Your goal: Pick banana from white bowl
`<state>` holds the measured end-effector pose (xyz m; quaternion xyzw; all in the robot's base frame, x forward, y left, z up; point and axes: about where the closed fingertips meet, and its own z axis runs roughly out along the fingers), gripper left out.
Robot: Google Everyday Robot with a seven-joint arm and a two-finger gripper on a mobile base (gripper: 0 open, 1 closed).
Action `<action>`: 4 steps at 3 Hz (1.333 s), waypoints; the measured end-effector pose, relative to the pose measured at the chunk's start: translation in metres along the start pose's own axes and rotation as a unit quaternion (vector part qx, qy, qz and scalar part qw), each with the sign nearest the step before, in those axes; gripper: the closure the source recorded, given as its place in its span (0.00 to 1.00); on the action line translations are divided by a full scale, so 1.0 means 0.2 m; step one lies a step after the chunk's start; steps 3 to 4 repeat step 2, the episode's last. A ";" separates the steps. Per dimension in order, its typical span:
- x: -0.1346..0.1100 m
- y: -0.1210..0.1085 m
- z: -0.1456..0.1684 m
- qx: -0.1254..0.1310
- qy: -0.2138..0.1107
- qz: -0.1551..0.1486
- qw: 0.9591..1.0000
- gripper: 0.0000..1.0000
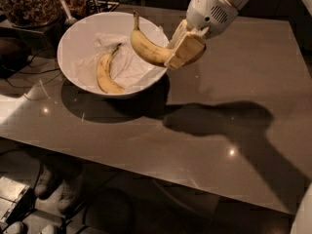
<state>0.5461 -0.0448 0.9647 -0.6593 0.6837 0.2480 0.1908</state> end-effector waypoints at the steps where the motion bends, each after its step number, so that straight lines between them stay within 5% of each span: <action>1: 0.14 0.10 -0.10 0.005 -0.008 0.019 1.000 1.00; 2: 0.27 0.17 -0.17 0.010 -0.010 0.035 0.999 1.00; 4: 0.27 0.17 -0.17 0.010 -0.010 0.035 0.999 1.00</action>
Offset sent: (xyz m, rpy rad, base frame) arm -0.0762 -0.1139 -0.0067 -0.0236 0.1095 -0.0628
